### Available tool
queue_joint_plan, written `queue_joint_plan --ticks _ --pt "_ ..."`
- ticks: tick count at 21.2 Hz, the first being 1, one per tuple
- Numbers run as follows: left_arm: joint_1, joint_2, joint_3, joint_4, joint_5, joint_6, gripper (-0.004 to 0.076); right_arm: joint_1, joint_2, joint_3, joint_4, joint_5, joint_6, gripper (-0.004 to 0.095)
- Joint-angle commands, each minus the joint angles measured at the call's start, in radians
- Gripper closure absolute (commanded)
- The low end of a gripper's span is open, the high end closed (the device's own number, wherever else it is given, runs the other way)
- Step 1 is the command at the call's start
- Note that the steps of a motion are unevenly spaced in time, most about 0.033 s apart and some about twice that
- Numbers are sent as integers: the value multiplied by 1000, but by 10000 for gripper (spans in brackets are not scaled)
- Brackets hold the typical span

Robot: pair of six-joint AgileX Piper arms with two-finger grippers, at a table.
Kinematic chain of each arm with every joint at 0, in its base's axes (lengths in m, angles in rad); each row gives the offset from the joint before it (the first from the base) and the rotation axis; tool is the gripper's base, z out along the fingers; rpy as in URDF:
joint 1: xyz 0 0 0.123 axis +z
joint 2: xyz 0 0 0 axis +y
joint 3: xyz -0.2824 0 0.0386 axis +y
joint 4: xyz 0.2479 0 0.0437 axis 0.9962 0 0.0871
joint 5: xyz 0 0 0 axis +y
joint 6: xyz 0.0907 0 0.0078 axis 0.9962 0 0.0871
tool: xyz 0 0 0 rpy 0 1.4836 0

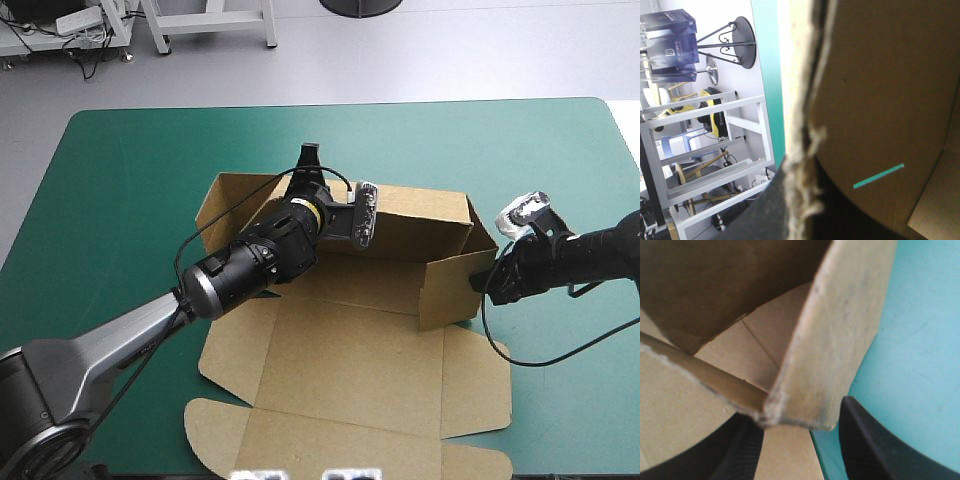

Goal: Fold the box

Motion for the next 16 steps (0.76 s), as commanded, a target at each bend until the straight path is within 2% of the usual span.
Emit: queue_joint_plan --ticks 1,6,9,16 --pt "-1 -31 -17 -16 49 -8 734 0 -32 -19 124 15 -73 470" --pt "-1 -29 -17 -6 -14 -23 734 0 -32 -19 114 57 -71 470" --pt "-1 -29 -17 66 -61 -125 734 0 -32 -19 114 63 -68 470" --pt "-1 17 -17 70 -47 -109 734 13 -32 -19 133 68 -68 470"
